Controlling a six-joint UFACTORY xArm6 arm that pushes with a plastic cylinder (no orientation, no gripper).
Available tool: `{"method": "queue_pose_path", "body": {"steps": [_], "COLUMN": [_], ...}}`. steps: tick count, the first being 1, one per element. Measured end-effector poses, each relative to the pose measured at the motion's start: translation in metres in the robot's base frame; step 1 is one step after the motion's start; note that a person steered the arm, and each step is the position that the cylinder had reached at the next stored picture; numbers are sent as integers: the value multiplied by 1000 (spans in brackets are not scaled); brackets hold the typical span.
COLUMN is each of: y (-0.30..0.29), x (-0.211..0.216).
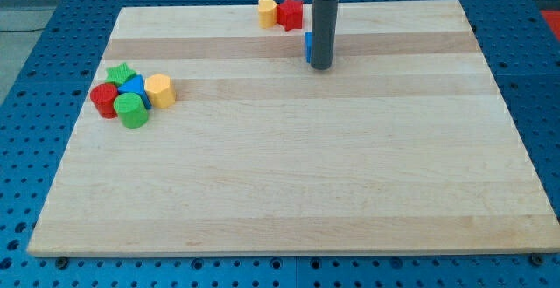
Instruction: Push the blue cube into the red star
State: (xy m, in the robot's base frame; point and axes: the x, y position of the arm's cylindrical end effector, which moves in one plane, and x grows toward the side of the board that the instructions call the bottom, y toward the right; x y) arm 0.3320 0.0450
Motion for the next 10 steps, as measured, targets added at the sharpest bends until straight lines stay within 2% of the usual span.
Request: {"method": "queue_pose_path", "body": {"steps": [2,4,5,6,7,10], "y": [22,8,8,8,-8,-14], "x": [-8,-52,-44,-9,-3,-54]}}
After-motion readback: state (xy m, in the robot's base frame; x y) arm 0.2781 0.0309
